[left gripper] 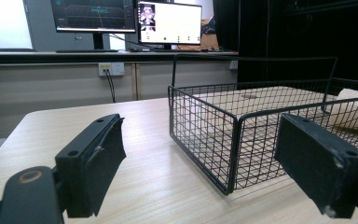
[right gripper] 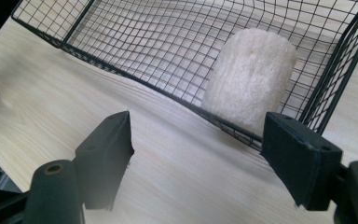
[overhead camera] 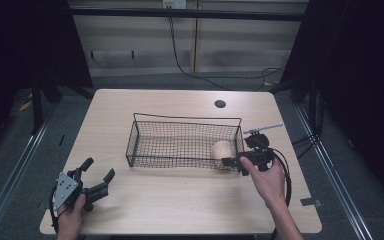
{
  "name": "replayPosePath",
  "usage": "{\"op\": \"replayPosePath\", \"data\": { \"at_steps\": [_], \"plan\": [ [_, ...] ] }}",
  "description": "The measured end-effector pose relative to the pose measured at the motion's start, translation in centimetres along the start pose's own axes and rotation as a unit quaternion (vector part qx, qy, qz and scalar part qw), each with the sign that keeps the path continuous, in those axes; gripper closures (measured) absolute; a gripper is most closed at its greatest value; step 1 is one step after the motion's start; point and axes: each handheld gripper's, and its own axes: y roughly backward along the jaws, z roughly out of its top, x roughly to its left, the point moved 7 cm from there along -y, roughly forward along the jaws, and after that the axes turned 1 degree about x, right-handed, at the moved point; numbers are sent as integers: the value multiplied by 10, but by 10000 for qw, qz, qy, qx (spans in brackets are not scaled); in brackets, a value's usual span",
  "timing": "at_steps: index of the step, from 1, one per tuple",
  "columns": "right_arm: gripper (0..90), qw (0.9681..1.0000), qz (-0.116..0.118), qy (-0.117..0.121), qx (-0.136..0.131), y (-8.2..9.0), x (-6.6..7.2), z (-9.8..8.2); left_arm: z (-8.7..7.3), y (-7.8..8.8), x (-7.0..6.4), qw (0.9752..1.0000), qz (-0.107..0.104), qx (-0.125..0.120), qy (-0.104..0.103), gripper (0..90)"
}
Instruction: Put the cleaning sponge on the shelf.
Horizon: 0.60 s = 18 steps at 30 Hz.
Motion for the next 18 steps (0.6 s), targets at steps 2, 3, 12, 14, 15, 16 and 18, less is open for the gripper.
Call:
{"op": "replayPosePath", "data": {
  "at_steps": [2,3,12,14,15,16,18],
  "plan": [
    [243,10000,14,47,-29,2,2,-4,0,0,0,10000,5,-2,3,155],
    [245,10000,16,62,-53,2,3,-6,0,0,0,10000,4,-2,6,155],
    [250,9997,-84,218,-82,9,4,-33,0,0,0,10000,10,-1,6,155],
    [257,9996,-66,250,-64,8,4,-38,0,0,0,10000,-3,-9,8,155],
    [257,9996,-66,250,-64,8,4,-38,0,0,0,10000,-3,-9,8,155],
    [257,9995,-92,296,-51,8,5,-44,0,0,0,10000,9,-12,25,155],
    [256,9996,-49,271,-14,8,6,-50,0,0,0,10000,8,-12,25,155]
  ]
}}
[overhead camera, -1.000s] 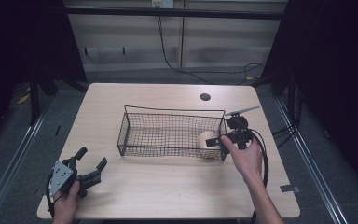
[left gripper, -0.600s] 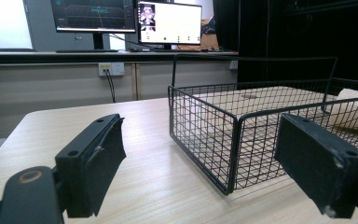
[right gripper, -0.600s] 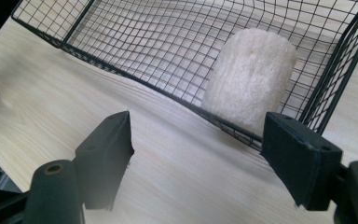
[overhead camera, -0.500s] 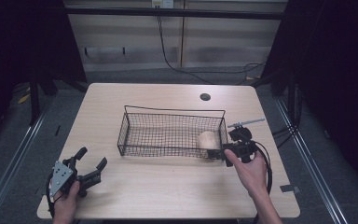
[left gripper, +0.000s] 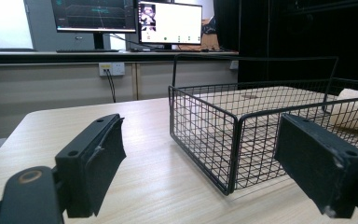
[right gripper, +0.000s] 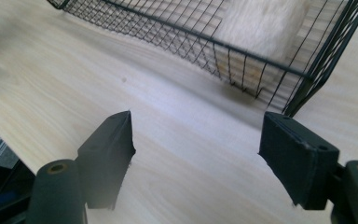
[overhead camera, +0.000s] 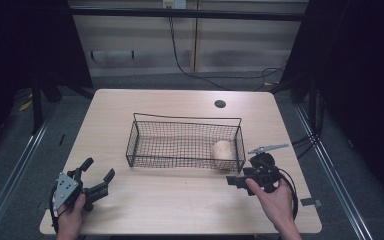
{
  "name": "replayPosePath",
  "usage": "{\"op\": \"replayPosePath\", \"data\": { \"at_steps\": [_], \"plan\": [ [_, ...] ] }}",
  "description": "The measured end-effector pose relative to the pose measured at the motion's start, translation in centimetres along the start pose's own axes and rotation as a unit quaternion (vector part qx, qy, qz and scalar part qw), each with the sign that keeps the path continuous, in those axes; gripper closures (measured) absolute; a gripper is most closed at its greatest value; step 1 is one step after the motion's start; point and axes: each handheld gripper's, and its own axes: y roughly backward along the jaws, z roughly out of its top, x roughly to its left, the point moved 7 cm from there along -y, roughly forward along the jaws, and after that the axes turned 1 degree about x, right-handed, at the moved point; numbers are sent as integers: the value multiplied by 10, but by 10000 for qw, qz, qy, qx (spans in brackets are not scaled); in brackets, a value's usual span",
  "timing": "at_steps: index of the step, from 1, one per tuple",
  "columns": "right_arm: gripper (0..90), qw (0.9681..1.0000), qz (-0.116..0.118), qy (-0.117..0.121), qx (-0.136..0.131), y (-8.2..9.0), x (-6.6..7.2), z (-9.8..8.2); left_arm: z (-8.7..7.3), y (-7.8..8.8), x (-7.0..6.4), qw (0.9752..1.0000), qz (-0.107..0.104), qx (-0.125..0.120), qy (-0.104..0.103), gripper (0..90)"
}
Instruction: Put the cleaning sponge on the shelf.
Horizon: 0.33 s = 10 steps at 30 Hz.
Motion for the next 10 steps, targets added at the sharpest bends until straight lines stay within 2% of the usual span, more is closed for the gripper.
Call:
{"op": "replayPosePath", "data": {
  "at_steps": [5,10],
  "plan": [
    [265,10000,28,-30,-18,-8,-3,-15,0,0,0,10000,-7,13,-33,155],
    [297,9999,21,-81,122,-19,-7,-28,0,0,0,10000,4,1,0,155]
  ]
}}
